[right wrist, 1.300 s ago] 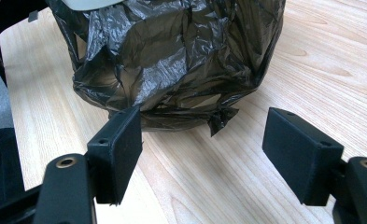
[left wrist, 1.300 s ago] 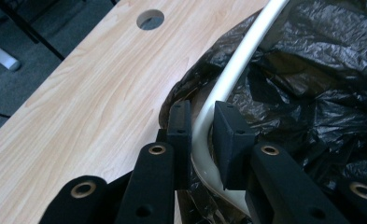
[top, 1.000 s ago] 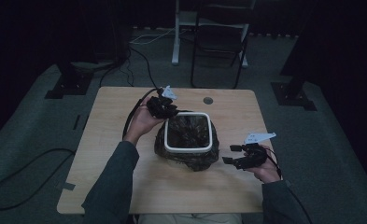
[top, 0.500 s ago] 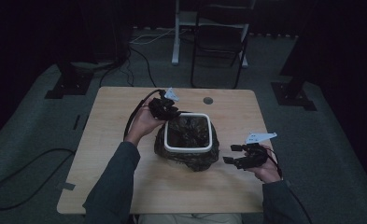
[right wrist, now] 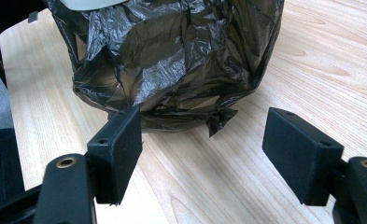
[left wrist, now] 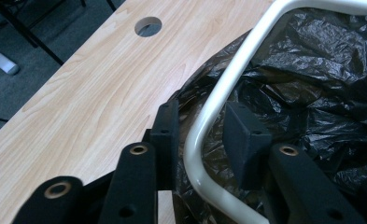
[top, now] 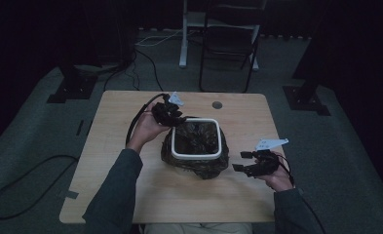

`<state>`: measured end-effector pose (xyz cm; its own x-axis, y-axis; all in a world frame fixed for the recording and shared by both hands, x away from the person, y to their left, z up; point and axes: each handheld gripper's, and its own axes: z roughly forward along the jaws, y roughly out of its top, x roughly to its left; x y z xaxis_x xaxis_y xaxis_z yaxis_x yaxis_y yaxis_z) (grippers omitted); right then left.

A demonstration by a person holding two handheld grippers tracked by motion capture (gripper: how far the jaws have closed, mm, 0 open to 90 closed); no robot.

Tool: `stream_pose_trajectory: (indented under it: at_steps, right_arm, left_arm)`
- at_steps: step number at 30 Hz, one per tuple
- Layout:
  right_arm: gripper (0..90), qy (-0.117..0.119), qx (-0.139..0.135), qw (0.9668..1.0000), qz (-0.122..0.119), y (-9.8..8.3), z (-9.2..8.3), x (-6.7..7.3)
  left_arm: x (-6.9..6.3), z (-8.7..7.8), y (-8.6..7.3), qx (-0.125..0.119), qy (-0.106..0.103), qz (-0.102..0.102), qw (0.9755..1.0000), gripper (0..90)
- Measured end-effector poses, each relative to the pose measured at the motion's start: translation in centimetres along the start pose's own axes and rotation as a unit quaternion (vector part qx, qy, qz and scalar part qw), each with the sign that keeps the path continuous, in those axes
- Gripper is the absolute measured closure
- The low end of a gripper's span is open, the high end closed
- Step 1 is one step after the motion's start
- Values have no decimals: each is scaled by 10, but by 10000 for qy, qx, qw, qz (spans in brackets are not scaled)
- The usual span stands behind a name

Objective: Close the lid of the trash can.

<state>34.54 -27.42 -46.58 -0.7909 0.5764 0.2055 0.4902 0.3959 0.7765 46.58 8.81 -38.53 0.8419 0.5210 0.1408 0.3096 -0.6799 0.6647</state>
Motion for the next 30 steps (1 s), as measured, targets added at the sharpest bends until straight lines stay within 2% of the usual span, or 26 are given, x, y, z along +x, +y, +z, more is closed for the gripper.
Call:
stream_pose_trajectory:
  at_steps: [4, 5, 12, 17, 30]
  right_arm:
    - [279, 0, 4, 10000, 1, 0, 0, 0]
    - [279, 1, 3, 10000, 2, 0, 0, 0]
    - [279, 7, 36, 10000, 16, 0, 1, 0]
    - [279, 5, 48, 10000, 4, -1, 2, 0]
    - [279, -12, 29, 10000, 20, 0, 1, 0]
  left_arm:
    - [2, -3, -2, -56, 23, -82, 9999, 627]
    - [3, -5, -4, -120, 31, -141, 9998, 627]
    - [11, -10, -16, -151, 181, -320, 9992, 599]
    - [17, -19, -23, -267, 307, -485, 9980, 584]
    - [28, -36, -40, -326, 570, -737, 9951, 553]
